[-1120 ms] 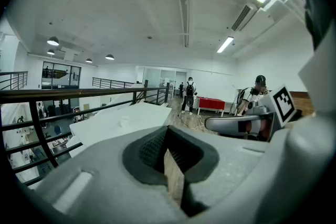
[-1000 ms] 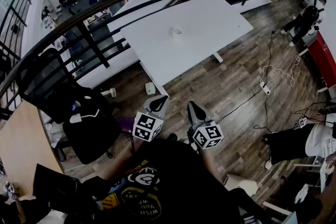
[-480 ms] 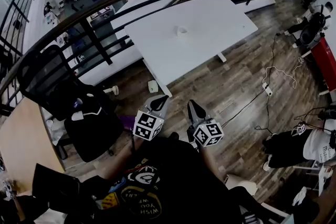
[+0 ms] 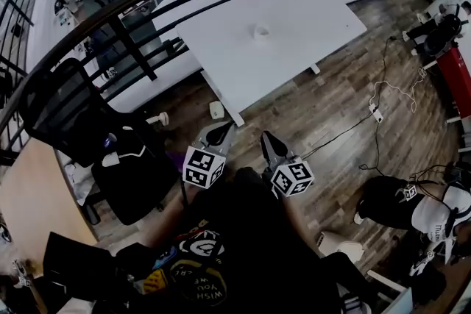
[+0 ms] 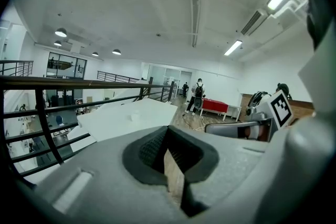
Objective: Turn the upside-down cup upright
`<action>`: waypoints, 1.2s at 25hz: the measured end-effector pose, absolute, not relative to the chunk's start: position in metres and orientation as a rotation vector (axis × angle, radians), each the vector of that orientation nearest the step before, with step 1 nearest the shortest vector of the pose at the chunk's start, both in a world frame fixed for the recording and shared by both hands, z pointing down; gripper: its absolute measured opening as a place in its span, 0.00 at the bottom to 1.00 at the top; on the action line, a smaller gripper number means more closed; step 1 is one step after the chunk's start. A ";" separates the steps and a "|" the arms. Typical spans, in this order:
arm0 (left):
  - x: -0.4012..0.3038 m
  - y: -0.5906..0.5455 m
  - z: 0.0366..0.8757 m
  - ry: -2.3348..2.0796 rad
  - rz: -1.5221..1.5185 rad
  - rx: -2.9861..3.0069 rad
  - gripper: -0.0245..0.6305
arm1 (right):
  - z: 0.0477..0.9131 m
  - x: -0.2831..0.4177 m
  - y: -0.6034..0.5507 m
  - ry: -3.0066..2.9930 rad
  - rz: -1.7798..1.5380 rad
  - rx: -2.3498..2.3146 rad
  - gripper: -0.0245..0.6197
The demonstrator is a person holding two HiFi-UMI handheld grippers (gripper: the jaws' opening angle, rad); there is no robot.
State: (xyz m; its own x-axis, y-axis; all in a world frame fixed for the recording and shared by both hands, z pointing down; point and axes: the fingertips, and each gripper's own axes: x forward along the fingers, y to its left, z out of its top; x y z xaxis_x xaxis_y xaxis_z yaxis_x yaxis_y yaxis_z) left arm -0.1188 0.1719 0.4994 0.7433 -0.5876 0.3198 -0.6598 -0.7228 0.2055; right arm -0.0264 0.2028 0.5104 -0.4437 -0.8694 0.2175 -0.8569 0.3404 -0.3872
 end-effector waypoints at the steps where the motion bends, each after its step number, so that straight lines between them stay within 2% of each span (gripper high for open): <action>1: -0.120 0.170 0.502 -0.962 0.335 2.630 0.04 | 0.513 -0.028 0.201 2.551 -0.719 -1.648 0.03; 10: -0.105 0.116 0.533 -0.931 0.391 2.599 0.04 | 0.542 -0.019 0.150 2.573 -0.783 -1.637 0.03; 21: -0.016 -0.045 0.575 -0.963 0.496 2.543 0.04 | 0.614 0.070 -0.032 2.712 -0.750 -1.700 0.03; 29: -0.008 -0.075 0.608 -1.014 0.611 2.442 0.04 | 0.706 0.098 -0.170 2.691 -0.738 -1.897 0.04; 30: -0.012 -0.076 0.611 -1.014 0.629 2.433 0.04 | 0.713 0.096 -0.188 2.680 -0.735 -1.903 0.07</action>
